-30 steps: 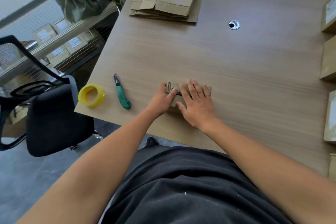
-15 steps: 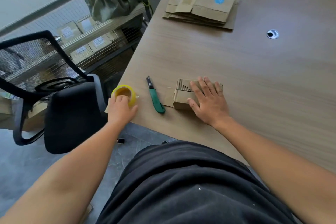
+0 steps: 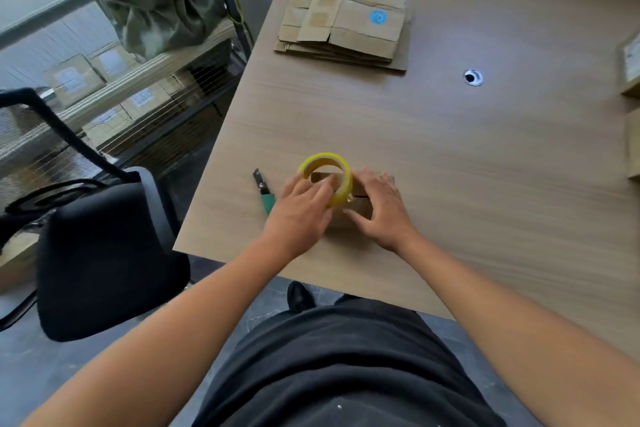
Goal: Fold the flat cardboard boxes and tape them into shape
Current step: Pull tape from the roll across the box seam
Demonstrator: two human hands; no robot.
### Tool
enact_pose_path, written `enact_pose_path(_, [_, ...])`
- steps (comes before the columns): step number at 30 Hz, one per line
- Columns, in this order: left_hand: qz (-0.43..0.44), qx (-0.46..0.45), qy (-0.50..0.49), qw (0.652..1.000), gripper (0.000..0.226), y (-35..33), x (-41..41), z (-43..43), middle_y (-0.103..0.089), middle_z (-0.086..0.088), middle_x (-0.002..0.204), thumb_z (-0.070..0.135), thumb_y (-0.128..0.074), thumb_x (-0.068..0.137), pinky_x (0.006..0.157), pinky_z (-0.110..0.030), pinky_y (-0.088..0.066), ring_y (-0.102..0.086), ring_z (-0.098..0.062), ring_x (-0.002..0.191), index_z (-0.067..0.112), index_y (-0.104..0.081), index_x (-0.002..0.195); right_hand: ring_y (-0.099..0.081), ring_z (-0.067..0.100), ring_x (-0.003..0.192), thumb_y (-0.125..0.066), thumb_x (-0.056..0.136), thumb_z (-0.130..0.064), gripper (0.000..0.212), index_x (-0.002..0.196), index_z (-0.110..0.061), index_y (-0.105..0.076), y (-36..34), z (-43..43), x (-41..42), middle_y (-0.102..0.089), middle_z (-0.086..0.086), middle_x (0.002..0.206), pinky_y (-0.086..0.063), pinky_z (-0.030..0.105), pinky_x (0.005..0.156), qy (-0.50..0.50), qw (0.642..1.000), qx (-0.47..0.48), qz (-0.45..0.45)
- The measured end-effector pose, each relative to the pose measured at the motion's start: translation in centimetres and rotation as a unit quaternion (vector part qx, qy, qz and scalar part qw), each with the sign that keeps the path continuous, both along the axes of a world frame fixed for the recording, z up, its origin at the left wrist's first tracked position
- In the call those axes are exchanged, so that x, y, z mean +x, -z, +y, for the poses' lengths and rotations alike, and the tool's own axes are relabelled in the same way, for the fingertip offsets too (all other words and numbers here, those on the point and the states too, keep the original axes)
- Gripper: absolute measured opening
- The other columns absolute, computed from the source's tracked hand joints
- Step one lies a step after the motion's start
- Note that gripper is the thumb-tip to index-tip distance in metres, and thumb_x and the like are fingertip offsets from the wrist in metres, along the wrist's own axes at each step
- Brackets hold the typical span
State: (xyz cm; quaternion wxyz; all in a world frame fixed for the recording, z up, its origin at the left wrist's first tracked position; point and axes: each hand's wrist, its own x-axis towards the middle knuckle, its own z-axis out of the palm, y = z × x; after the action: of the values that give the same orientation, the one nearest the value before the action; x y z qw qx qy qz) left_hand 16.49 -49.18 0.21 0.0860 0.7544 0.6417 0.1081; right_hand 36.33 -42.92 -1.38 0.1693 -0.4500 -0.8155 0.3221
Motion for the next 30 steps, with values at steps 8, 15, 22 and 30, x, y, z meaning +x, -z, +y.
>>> enact_pose_path(8, [0.010,-0.001,-0.037,0.999,0.040,0.8,1.8,0.3,-0.065,-0.001,0.131,0.030,-0.064,0.092,0.117,-0.041,-0.022,-0.056,-0.027,0.119,0.011,-0.060,0.127,-0.060,0.028,0.111,-0.082,0.081,-0.020,0.022,0.095,-0.010,-0.069,1.2,0.1,0.0,-0.071,0.001,0.112,-0.041,0.047,0.101,0.075,0.990,0.061,0.102])
enact_pose_path(15, [0.012,0.005,-0.046,0.999,0.034,0.7,1.8,-0.1,-0.067,0.004,0.128,0.034,-0.067,0.089,0.116,-0.034,-0.021,-0.055,-0.023,0.113,0.015,-0.064,0.116,-0.053,0.027,0.090,-0.074,0.088,-0.010,0.014,0.079,-0.008,-0.064,0.7,0.3,0.5,-0.064,0.001,0.083,-0.039,0.038,0.092,0.067,0.988,0.033,0.135])
enact_pose_path(22, [0.042,-0.020,-0.063,0.997,0.033,-0.4,1.9,1.3,-0.068,0.010,0.122,0.052,-0.064,0.089,0.103,-0.039,-0.031,-0.059,-0.024,0.106,0.021,-0.061,0.100,-0.053,0.013,0.078,-0.057,0.100,-0.007,0.017,0.085,-0.014,-0.055,-1.7,-0.6,4.6,-0.059,0.004,0.083,-0.045,0.029,0.078,0.167,0.923,-0.209,0.276])
enact_pose_path(30, [0.052,-0.007,-0.051,0.997,0.039,-0.2,2.5,1.1,-0.063,0.010,0.131,0.052,-0.066,0.090,0.112,-0.045,-0.032,-0.058,-0.026,0.108,0.028,-0.062,0.121,-0.038,0.013,0.063,-0.049,0.104,-0.014,0.022,0.083,-0.016,-0.043,-0.5,0.7,5.1,-0.043,0.002,0.070,-0.037,0.032,0.066,0.297,0.780,-0.429,0.346])
